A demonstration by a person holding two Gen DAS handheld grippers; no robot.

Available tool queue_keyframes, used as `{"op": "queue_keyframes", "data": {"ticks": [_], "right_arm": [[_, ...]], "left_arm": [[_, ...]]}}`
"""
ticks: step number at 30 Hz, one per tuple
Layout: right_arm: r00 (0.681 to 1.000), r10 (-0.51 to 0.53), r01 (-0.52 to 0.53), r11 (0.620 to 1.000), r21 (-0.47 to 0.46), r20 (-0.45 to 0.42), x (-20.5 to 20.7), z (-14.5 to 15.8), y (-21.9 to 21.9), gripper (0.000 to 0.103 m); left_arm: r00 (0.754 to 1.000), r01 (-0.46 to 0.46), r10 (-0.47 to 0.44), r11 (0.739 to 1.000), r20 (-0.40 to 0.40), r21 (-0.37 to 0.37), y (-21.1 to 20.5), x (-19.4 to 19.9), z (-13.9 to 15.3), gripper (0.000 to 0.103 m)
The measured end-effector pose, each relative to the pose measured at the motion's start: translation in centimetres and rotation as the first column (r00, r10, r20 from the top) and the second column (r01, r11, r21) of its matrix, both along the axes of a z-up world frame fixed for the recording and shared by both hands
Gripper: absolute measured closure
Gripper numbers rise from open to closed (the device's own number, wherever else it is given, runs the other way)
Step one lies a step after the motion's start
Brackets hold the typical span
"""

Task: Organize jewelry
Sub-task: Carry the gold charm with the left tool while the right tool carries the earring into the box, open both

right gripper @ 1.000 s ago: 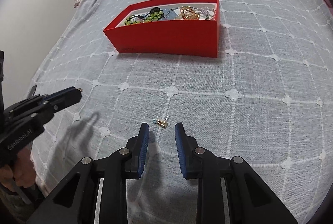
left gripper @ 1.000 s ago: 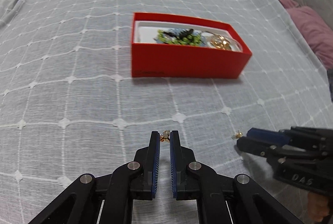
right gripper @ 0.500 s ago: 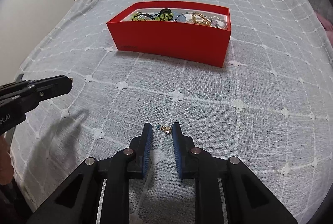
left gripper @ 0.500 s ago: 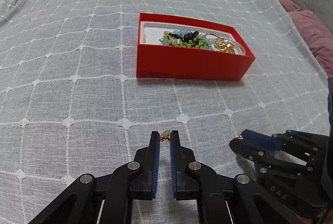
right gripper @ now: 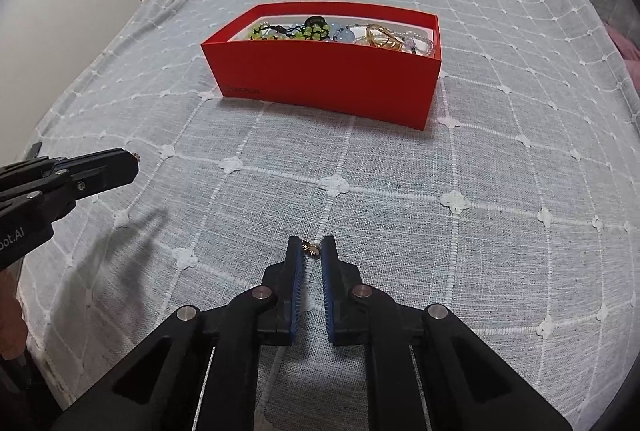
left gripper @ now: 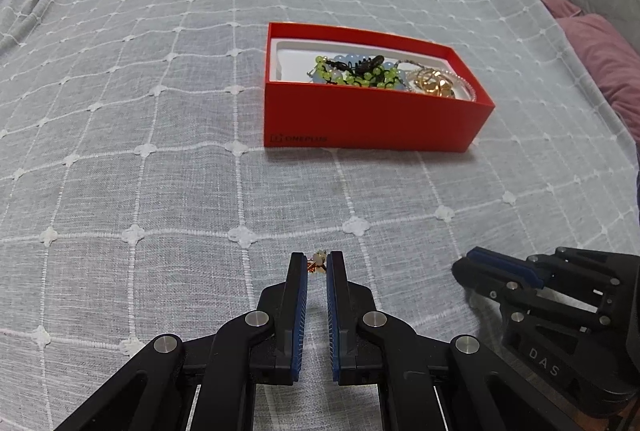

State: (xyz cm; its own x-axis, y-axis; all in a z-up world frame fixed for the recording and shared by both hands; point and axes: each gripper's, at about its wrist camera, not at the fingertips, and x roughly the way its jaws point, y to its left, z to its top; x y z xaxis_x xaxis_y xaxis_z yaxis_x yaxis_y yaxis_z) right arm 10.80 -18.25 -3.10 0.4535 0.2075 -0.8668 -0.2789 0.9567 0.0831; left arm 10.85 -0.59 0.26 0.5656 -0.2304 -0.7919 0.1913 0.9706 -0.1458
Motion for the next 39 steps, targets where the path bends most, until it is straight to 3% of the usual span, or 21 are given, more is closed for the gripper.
{"op": "queue_keyframes", "data": {"ticks": [8,15,23,35,39], "right_arm": [[1.000,-0.003,0.003,1.000,0.009,-0.015,0.1,0.3,-0.4,0.094],[0.998,-0.041,0.048,0.992,0.116,-0.054,0.4,2.0,-2.8,0.094],[0.998,-0.051,0.054,0.984,0.168,-0.022,0.5,4.4,-4.0,0.094],[0.996,-0.091,0.083,0.972,0.218,0.028,3.3,7.3,-5.3,0.094],[0.995,-0.099,0.088,0.965,0.249,0.032,4.7,8.1,-5.6,0.094]], "left_arm": [[1.000,-0.003,0.003,1.000,0.003,0.000,0.1,0.0,0.0,0.099],[1.000,0.008,-0.008,1.000,0.015,0.003,0.0,0.0,0.2,0.099],[0.999,0.005,-0.004,1.000,0.042,-0.011,0.1,0.2,1.0,0.099],[0.995,-0.004,0.011,0.997,0.102,-0.073,0.6,3.1,3.2,0.099],[0.993,0.008,0.008,0.992,0.119,-0.128,0.2,4.8,4.2,0.099]]}}
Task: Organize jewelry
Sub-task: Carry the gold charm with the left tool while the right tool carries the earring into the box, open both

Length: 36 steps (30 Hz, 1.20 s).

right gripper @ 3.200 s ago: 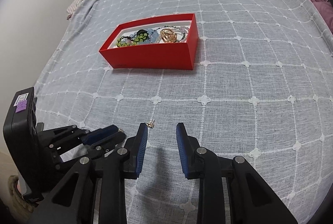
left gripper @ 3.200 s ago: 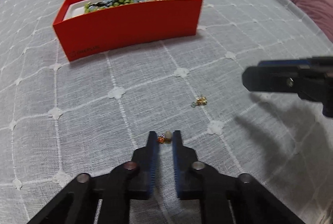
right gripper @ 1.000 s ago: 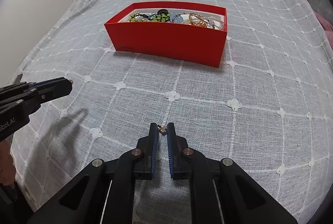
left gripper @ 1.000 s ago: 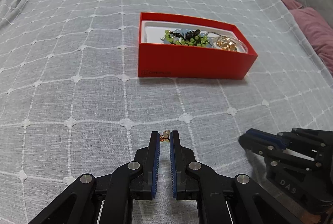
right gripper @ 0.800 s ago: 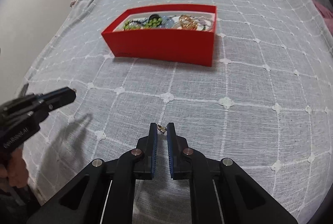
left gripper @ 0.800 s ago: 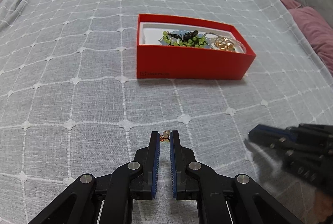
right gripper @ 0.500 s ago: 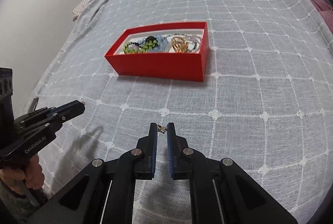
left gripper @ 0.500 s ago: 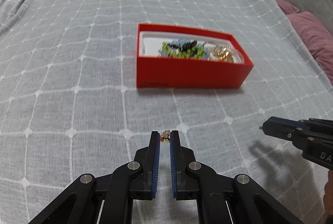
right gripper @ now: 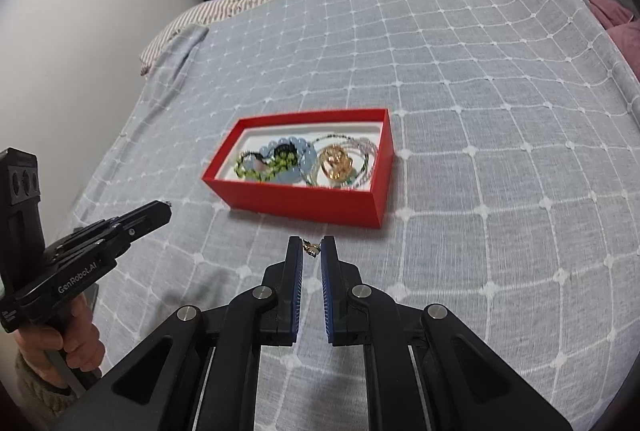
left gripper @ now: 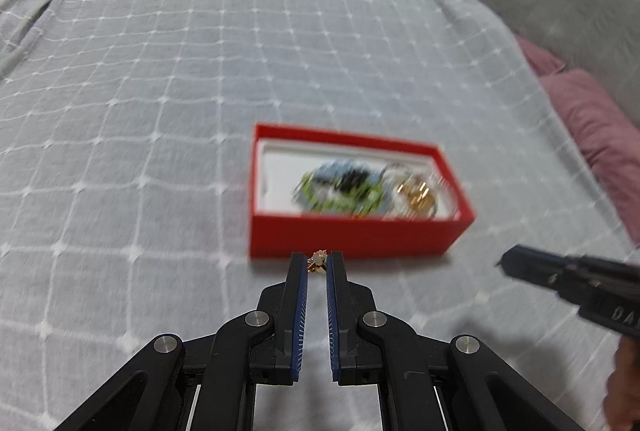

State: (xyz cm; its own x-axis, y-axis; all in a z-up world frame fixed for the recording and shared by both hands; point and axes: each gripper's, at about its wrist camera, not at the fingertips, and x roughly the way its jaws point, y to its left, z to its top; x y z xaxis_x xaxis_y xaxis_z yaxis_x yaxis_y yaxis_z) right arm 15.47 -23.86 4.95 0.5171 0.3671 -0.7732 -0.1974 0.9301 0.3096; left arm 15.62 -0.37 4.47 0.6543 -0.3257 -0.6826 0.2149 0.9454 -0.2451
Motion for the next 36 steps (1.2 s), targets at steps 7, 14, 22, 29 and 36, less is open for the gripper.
{"op": "queue_keyframes", "data": {"ticks": [7,14,22,29,36], "right_arm": [[1.000,-0.008,0.008,1.000,0.027,-0.005,3.4,0.3,-0.2,0.094],[1.000,0.012,-0.012,1.000,-0.026,-0.016,5.6,-0.9,1.1,0.094],[0.999,0.035,-0.036,0.997,-0.064,-0.012,7.1,-1.8,2.6,0.094],[0.999,0.033,-0.033,0.996,-0.086,0.005,7.8,-2.0,3.4,0.093],[0.999,0.027,-0.023,0.995,-0.100,0.037,7.9,-1.9,3.7,0.091]], "left_arm": [[1.000,0.027,-0.027,0.999,-0.007,-0.036,-1.4,3.7,0.2,0.099],[0.997,0.072,-0.073,0.997,-0.029,-0.028,-3.4,6.3,-0.7,0.098],[0.996,0.065,-0.067,0.997,-0.058,-0.030,-3.2,7.9,-1.8,0.098],[0.996,0.060,-0.062,0.998,-0.060,-0.030,-3.1,8.3,-2.2,0.098],[0.998,0.051,-0.052,0.998,-0.046,-0.022,-3.0,8.3,-2.0,0.084]]}}
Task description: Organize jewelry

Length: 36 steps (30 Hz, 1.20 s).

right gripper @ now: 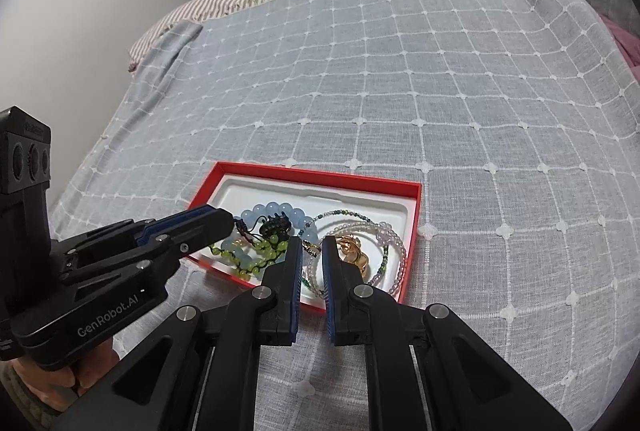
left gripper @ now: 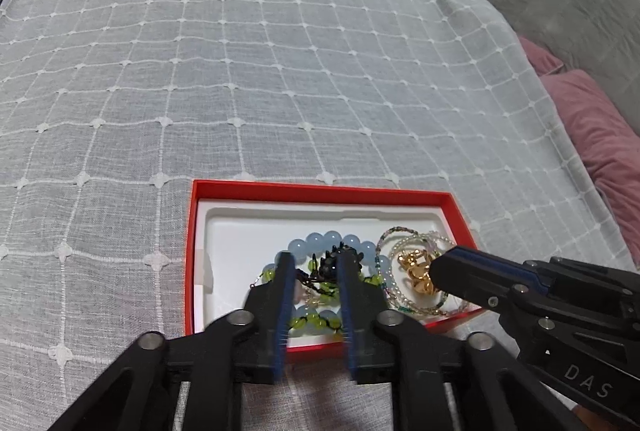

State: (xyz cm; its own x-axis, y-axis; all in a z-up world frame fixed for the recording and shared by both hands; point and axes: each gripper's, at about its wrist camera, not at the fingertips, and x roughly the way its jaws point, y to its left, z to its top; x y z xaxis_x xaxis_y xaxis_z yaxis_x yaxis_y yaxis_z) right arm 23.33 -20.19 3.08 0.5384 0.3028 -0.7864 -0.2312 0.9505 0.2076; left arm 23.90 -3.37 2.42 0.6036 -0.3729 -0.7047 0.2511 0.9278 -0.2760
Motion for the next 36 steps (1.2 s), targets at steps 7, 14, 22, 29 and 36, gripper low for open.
{"op": "queue_keyframes", "data": {"ticks": [7,14,22,29,36], "right_arm": [[1.000,-0.030,0.030,0.999,0.030,-0.003,0.1,0.3,-1.0,0.090],[0.999,-0.042,0.044,0.996,0.072,-0.028,-0.8,0.7,-1.4,0.089],[0.999,-0.017,0.019,0.997,-0.068,0.027,-3.4,1.1,1.2,0.076],[0.996,-0.004,0.014,0.994,-0.113,0.092,-6.8,2.8,1.9,0.075],[0.997,0.016,-0.004,0.988,-0.153,0.082,-11.2,3.4,1.5,0.069]], "left_arm": [[1.000,-0.008,0.008,1.000,0.006,0.017,-0.1,-0.5,0.3,0.083],[0.998,-0.051,0.048,0.996,0.033,0.073,-0.4,-1.7,1.2,0.082],[0.990,-0.141,0.135,0.974,0.046,0.180,0.3,-4.1,1.4,0.071],[0.973,-0.231,0.224,0.938,0.055,0.259,1.5,-7.3,1.1,0.062],[0.966,-0.254,0.233,0.933,0.110,0.254,1.7,-11.1,2.6,0.048]]}}
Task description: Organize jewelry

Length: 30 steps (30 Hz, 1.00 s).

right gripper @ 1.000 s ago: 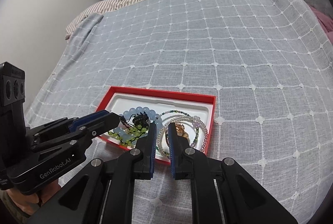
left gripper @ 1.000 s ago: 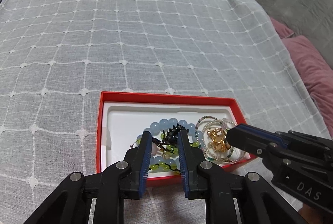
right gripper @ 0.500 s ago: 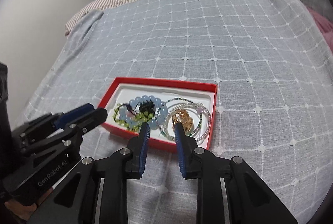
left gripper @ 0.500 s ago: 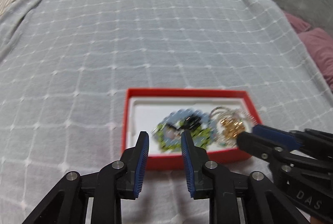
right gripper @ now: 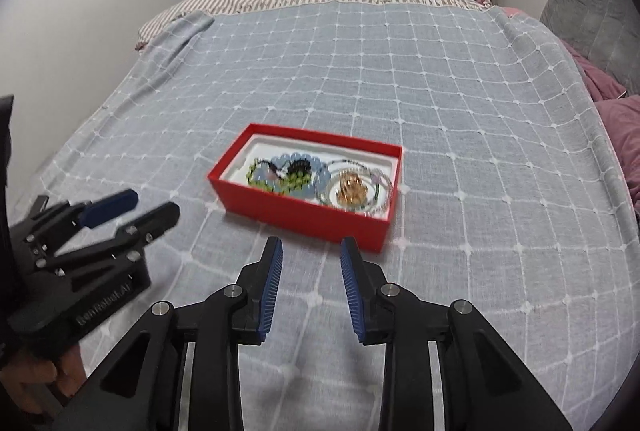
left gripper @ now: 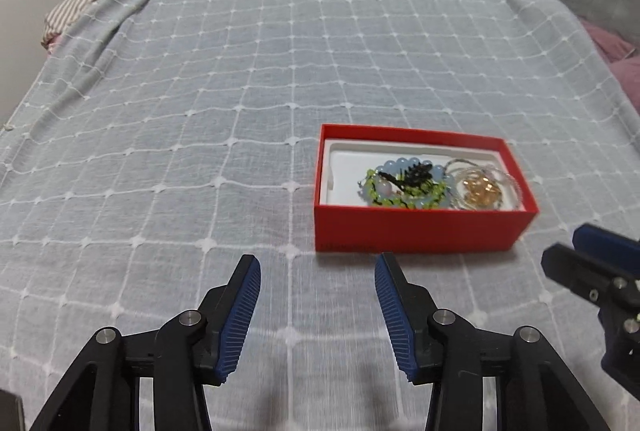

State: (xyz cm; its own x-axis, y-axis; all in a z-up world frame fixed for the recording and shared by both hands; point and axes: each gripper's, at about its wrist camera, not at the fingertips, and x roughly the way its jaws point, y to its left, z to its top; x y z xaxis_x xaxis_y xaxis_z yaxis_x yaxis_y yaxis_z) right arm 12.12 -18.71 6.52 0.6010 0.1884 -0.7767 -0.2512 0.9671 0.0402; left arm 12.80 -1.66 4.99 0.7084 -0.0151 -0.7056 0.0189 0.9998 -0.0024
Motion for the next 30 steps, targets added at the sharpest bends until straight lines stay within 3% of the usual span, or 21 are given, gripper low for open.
{"op": "queue_keyframes", "data": {"ticks": [3,9,13,16,18,20,25,28,30], "right_arm": [[1.000,0.004,-0.004,1.000,0.018,0.015,-1.4,0.6,-0.3,0.064],[0.999,0.005,-0.007,0.999,0.053,0.047,-4.5,1.9,-0.8,0.054],[0.998,-0.005,0.002,0.998,0.056,0.060,-6.3,2.1,-1.1,0.049],[0.999,0.003,-0.006,0.998,0.068,0.053,-7.2,2.0,-1.0,0.037],[0.998,0.010,-0.013,0.999,0.049,0.060,-7.6,1.9,-0.7,0.024],[0.997,0.003,-0.004,1.000,0.010,0.078,-7.8,1.8,-0.5,0.019],[0.998,-0.026,0.023,0.999,0.044,0.053,-7.3,1.2,-1.1,0.018],[0.999,-0.030,0.029,0.999,0.019,0.044,-7.1,0.7,-0.9,0.016],[0.998,-0.034,0.033,0.999,0.025,0.043,-7.0,0.6,-0.9,0.006]], "left_arm": [[0.999,-0.021,0.021,1.000,0.028,-0.006,0.5,-1.8,0.5,0.035],[0.999,-0.036,0.036,0.999,0.034,-0.027,1.0,-4.2,0.6,0.033],[0.997,-0.030,0.030,1.000,0.073,-0.001,1.0,-5.9,1.1,0.025],[0.996,-0.029,0.029,1.000,0.081,0.000,1.1,-6.8,1.0,0.020],[0.997,-0.008,0.010,1.000,0.079,-0.028,1.2,-6.9,0.9,0.014],[0.998,-0.009,0.011,0.999,0.069,-0.035,1.3,-6.7,0.5,0.011],[0.998,-0.022,0.021,1.000,0.063,0.008,0.9,-6.7,0.3,0.006],[0.997,-0.051,0.049,0.999,0.065,0.018,1.2,-6.6,0.4,0.002],[0.995,-0.070,0.068,0.997,0.073,0.021,1.4,-6.7,0.4,0.001]]}}
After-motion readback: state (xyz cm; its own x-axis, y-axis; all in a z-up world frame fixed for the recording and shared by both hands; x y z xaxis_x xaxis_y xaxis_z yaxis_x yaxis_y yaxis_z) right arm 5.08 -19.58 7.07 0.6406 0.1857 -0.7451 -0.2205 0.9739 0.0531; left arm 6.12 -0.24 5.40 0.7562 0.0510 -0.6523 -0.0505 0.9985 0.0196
